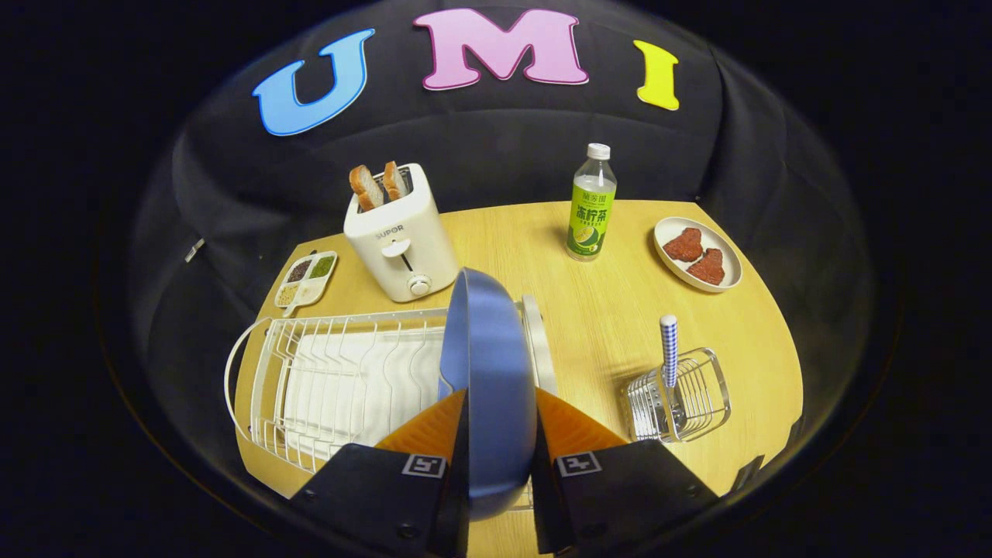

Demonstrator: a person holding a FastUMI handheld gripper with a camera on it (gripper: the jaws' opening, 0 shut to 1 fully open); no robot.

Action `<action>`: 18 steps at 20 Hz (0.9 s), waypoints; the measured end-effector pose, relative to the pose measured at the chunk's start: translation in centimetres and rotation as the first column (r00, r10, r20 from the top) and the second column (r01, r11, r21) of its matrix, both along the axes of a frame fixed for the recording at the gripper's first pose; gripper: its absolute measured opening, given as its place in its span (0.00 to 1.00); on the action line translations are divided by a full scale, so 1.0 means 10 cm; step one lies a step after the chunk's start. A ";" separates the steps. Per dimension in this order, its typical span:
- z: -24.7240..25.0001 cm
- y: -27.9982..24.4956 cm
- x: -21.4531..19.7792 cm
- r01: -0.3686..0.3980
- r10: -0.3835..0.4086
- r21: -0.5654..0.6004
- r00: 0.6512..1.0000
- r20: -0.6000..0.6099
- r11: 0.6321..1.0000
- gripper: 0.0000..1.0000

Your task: Take the plate from the dish rack, then take the spoon from the basket and place it into the plate.

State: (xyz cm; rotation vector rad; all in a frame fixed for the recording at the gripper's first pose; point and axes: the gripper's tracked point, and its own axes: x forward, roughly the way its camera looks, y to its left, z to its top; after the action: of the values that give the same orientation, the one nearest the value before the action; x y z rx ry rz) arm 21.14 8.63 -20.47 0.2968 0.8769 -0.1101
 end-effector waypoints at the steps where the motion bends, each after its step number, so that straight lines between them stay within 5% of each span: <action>1: 0.00 0.00 0.00 0.010 -0.010 -0.009 1.000 0.000 1.000 0.36; 9: 0.24 -0.22 0.11 0.133 -0.130 -0.091 0.991 0.037 0.987 0.31; 18: 0.32 -0.24 0.09 0.174 -0.166 -0.180 0.984 0.062 0.968 0.31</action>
State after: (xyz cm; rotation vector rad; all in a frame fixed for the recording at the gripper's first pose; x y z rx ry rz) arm 22.03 6.19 -17.26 0.1998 0.7877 -0.3408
